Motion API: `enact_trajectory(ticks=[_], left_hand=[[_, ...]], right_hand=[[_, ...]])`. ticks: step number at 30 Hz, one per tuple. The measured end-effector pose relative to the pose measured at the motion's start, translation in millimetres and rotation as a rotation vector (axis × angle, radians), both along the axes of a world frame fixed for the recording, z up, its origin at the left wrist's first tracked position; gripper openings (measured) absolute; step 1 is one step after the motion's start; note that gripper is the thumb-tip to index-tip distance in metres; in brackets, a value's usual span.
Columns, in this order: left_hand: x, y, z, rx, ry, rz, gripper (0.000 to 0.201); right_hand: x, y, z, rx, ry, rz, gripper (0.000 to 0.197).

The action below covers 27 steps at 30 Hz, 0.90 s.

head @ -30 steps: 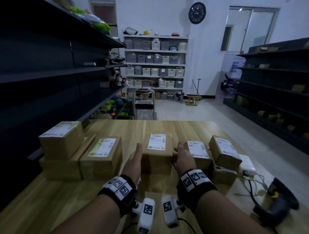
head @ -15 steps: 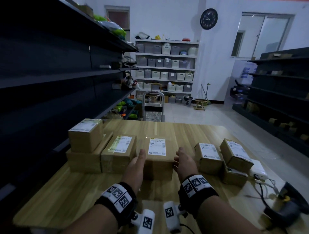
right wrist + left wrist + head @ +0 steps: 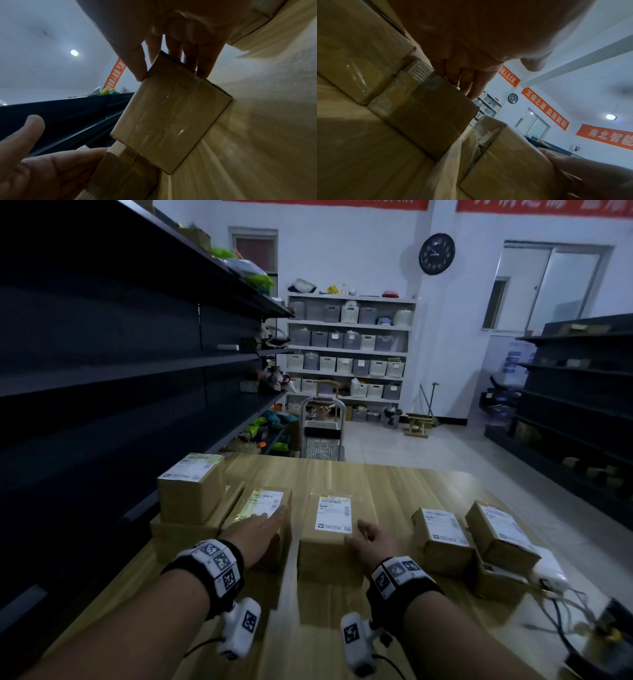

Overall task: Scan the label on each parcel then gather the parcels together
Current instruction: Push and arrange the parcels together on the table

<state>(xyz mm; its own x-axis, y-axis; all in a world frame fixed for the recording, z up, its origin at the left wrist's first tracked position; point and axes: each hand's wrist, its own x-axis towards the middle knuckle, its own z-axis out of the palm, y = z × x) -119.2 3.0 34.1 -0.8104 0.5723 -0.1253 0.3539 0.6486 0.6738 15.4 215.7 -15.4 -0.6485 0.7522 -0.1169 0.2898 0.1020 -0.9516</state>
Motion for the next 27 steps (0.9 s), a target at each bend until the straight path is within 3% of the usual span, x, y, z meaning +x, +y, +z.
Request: enact_trajectory(ticks=[2, 5, 10, 18, 23, 27], left_hand=[[1, -2, -4, -0.05, 0.043, -0.033, 0.095], [0, -1, -4, -0.07, 0.012, 0.027, 0.063], [0, -6, 1, -0.142, 0.038, -0.053, 0.091], [-1, -6, 3, -0.058, 0.015, -0.074, 0.09], [-9, -2, 11, -0.014, -0.012, -0.006, 0.1], [2, 18, 11, 0.146, 0.138, 0.083, 0.084]], right_hand=[[-5, -6, -2, 0.016, -0.001, 0.004, 0.065], [-14, -19, -2, 0.026, -0.001, 0.019, 0.066], [-23, -29, -5, -0.008, 0.019, 0.008, 0.063], [-14, -24, -4, -0.008, 0.069, -0.008, 0.068], [8, -4, 6, 0.022, 0.12, -0.096, 0.054], [29, 17, 9, -0.002, 0.175, -0.182, 0.04]])
